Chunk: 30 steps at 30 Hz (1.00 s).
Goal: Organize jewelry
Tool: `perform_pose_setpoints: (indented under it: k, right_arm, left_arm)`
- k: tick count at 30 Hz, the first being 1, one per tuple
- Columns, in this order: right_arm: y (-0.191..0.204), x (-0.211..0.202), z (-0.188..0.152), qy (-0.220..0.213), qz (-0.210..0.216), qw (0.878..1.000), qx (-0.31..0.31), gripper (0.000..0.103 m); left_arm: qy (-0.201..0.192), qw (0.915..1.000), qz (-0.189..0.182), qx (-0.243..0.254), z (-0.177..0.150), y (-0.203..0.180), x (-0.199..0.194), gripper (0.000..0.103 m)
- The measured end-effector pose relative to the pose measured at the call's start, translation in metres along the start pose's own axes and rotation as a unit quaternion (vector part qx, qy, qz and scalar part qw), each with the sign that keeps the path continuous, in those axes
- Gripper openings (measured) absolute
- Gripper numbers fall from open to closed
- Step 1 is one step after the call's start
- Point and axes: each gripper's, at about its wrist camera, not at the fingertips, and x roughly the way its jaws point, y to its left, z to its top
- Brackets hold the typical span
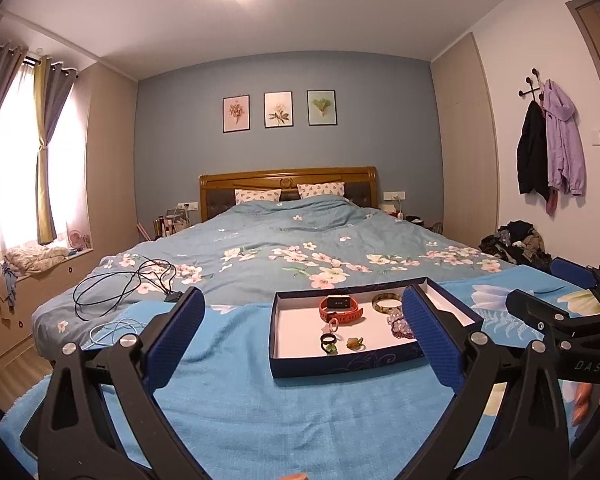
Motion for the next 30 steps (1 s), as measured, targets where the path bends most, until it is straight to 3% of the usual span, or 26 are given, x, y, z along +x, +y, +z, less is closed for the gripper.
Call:
perform_pose_setpoints:
  k: [30]
  right_arm:
    - [-0.002, 0.000, 0.004, -0.001, 0.001, 1.000, 0.001, 0.096]
  left_arm:
    - [-0.016, 0.9997, 0.016, 0.004, 0.000, -0.005, -0.011, 0.097]
